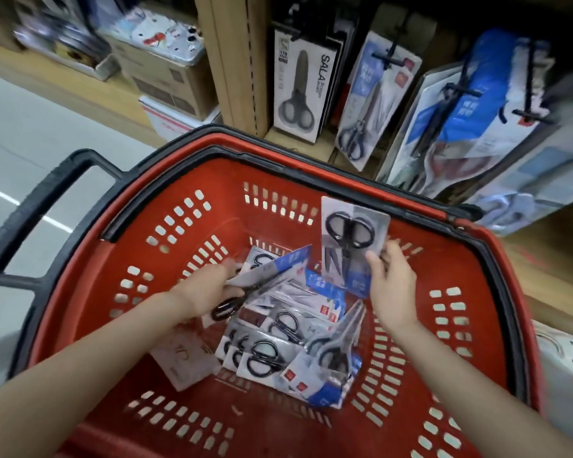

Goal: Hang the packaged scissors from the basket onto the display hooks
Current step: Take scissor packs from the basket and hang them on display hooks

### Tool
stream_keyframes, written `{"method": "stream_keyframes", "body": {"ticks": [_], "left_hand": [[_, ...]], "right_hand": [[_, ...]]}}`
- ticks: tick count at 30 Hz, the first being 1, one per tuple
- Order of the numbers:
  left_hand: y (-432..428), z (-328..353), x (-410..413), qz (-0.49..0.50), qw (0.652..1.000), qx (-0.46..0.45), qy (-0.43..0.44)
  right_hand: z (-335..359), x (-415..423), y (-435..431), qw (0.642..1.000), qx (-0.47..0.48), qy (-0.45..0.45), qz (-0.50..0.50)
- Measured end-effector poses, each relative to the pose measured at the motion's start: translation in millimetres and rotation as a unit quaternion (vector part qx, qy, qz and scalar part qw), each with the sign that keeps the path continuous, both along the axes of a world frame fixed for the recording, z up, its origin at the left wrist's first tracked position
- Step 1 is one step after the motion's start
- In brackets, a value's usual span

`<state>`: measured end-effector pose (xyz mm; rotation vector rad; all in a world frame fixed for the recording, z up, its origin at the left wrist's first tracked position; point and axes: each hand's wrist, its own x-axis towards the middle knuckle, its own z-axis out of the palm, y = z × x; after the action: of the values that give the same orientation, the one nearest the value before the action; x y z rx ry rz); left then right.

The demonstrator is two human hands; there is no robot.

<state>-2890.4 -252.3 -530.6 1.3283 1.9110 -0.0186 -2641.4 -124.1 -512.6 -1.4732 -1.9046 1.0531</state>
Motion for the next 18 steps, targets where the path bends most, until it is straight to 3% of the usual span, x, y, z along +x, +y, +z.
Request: {"method": "stream_keyframes", "body": {"ticks": [2, 5, 10, 18], "left_hand": [[-7.0, 5.1, -1.3, 0.085, 0.995, 0.010, -0.048], [-21.0, 2.0, 1.2, 0.210, 0.964, 0.006, -0.162], [-35.8, 6.0, 20.6, 0.392, 0.838, -0.014, -0.380], [-35.0, 27.1, 37.9, 0.408, 0.766, -0.016, -0.496]], "right_hand": [[12.4, 4.4, -1.5, 1.000, 0.009, 0.005, 0.012], [18.4, 5.3, -7.9, 0.994, -0.087, 0.026, 0.055], [15.9, -7.2, -28.3, 0.952, -0.285, 0.025, 0.112], [21.7, -28.6, -49.8, 0.912, -0.394, 0.083, 0.074]]}}
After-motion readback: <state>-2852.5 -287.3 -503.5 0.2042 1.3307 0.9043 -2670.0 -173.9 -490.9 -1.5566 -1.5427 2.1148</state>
